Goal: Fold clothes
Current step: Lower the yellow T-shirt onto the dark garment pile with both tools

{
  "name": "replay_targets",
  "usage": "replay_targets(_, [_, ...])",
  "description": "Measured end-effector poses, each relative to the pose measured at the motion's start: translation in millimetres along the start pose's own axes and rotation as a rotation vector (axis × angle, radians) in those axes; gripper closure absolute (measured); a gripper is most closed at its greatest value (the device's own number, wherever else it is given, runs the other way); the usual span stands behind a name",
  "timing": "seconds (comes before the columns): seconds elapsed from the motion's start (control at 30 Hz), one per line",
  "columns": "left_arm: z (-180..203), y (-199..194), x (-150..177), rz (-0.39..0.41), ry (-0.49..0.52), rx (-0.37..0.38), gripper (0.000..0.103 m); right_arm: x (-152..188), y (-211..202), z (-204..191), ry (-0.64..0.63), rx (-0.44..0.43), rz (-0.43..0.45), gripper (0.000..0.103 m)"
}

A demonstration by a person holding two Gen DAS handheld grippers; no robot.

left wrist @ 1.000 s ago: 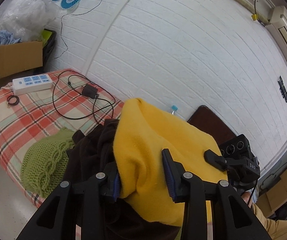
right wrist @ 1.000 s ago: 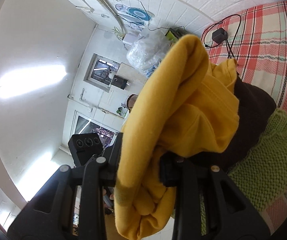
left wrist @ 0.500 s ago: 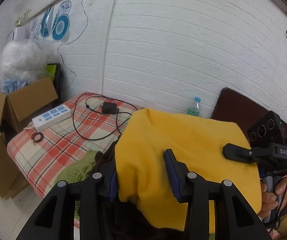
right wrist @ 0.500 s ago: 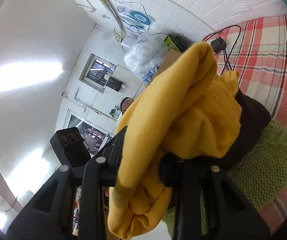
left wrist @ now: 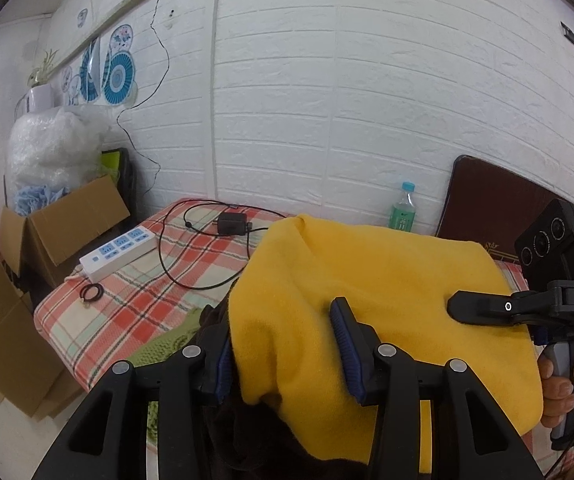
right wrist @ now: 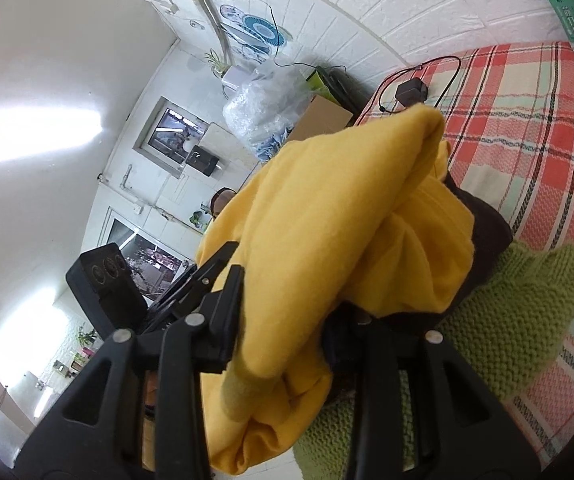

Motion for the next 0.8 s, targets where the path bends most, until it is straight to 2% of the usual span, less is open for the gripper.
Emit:
replay_targets(0.17, [-1,1,1,0.004,-0.001,-0.004,0.056,2,-5,-1,-0.025,0.023,0.000,0.063])
replay_targets(0.27, [-1,1,1,0.006,-0.002,-0.013,0.055,3,-7,-4,-0.057,0.041,0.001,0.055])
replay_targets(0.3, [-3,1,1,0.007,-0.005,-0.022,0.053,3,-9,-4,-0.072,0.061,0.002,0.049])
replay_targets(0.33, [-4,1,1,0.008,-0.009,-0.032,0.049,4,-10,-4,-0.085,0.079,0.003,0.047])
replay_targets(0.43, [-10,-1,3,0.010,-0.025,-0.053,0.035,7,-15,-4,-0.123,0.106,-0.002,0.046])
replay_targets(0.53, [-14,-3,5,0.016,-0.047,-0.041,0.034,12,-23,-9,-0.195,0.158,-0.007,0.046])
replay_targets(0.63, [-17,-11,6,0.027,-0.065,-0.053,0.028,18,-34,-18,-0.299,0.228,-0.006,0.046])
replay_targets(0.8, [-21,-39,8,0.085,-0.079,-0.083,0.028,25,-57,-40,-0.469,0.310,0.032,0.046])
Point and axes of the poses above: each gripper's, at about its wrist camera, not at the fingertips, and y roughly the way its jaws point, z to its right, x to its underside, the point moved 6 cm from there along y, roughly the way its jaws point, and after that the axes turned 5 degrees about x, right-handed, at the moved point
